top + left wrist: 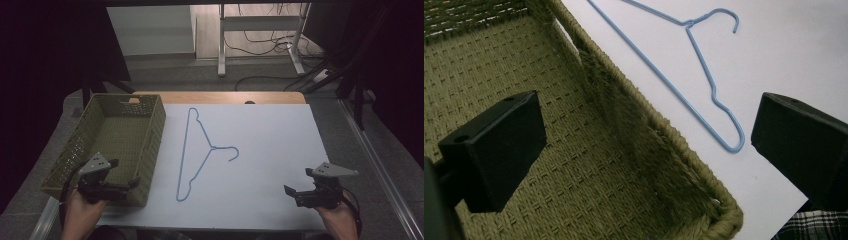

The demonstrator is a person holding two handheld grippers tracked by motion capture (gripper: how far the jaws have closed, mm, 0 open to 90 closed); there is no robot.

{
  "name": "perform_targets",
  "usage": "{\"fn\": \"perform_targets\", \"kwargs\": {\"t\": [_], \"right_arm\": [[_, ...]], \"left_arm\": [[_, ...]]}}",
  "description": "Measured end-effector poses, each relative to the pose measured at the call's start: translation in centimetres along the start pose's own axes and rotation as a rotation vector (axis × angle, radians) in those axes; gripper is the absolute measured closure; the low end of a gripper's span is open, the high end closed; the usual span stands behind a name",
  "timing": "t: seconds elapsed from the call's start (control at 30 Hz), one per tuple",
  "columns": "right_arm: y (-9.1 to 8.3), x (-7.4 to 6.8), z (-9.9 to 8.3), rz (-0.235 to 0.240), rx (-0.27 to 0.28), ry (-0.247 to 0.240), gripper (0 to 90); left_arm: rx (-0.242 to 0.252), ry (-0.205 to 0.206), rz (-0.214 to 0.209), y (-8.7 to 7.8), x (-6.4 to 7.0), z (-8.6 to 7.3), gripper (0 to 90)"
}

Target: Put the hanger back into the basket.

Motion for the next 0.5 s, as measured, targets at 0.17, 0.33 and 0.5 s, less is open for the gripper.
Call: {"fn": "perform_targets", "kwargs": {"t": [0.17,0.33,0.5], "right_arm": [[0.02,-0.11,0.07,-0.007,0.005,-0.012,0.5],[0.05,-0.23,0.06,-0.008,0.003,-0.020,0.5],[-0.01,-0.47,0.10,-0.004,0.000,-0.025,0.5]], "left_arm": [[0.000,-0.009,-0.011,0.23,-0.10,-0.11,0.7],[-0.010,-0.024,-0.006,0.27,-0.40,-0.28,1.6],[-0.010,-0.027,0.001,0.25,-0.53,-0.28,2.0]]}}
Point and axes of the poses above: each handheld gripper's, and its own axes: y roughly forward along the jaws, z roughly out of its top, x roughly to its right, the point moved 10 cm from there along y, roughly forward along the jaws, and after that the axes turned 15 degrees about -z, right-handed, at the moved point
